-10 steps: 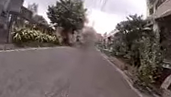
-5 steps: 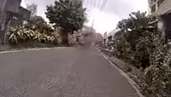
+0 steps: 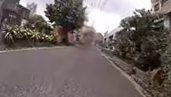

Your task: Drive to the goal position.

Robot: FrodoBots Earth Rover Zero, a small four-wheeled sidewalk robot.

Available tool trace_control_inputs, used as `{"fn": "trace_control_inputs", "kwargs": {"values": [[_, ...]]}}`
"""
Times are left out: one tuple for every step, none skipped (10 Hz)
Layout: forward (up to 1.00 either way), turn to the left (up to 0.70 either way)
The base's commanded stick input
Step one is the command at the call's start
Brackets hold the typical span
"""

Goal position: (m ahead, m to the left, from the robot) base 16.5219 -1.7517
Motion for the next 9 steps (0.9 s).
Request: {"fn": "trace_control_inputs", "kwargs": {"values": [[0.7,-0.01],[0.7,-0.06],[0.7,-0.13],[0.7,-0.14],[0.7,-0.09],[0.7,-0.03],[0.7,0.0],[0.7,-0.07],[0.7,-0.13]]}}
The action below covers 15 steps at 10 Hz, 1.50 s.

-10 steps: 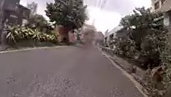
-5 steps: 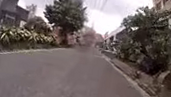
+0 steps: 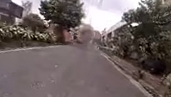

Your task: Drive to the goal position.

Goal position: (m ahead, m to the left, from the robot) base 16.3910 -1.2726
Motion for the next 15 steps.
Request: {"fn": "trace_control_inputs", "kwargs": {"values": [[0.7,-0.14],[0.7,-0.14],[0.7,-0.14],[0.7,-0.12],[0.7,-0.08],[0.7,-0.03],[0.7,0.0],[0.7,0.0],[0.7,-0.01],[0.7,-0.09],[0.7,-0.13],[0.7,-0.05],[0.7,0.0],[0.7,0.0],[0.7,0.0]]}}
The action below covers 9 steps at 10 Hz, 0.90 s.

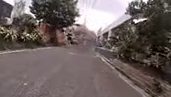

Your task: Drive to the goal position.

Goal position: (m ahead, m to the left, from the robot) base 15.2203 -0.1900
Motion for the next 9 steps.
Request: {"fn": "trace_control_inputs", "kwargs": {"values": [[0.7,0.0],[0.7,0.0],[0.7,0.0],[0.7,0.0],[0.7,0.0],[0.7,0.0],[0.7,0.0],[0.7,0.0],[0.7,0.0]]}}
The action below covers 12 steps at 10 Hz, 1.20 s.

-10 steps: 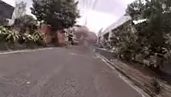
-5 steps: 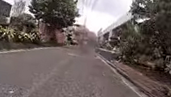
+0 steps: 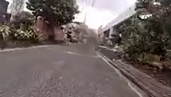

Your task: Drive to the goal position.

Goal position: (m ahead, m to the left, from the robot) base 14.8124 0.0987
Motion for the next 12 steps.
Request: {"fn": "trace_control_inputs", "kwargs": {"values": [[0.7,0.0],[0.7,0.01],[0.7,0.07],[0.7,0.14],[0.7,0.14],[0.7,0.14],[0.7,0.14],[0.7,0.14],[0.7,0.14],[0.7,0.14],[0.7,0.14],[0.7,0.14]]}}
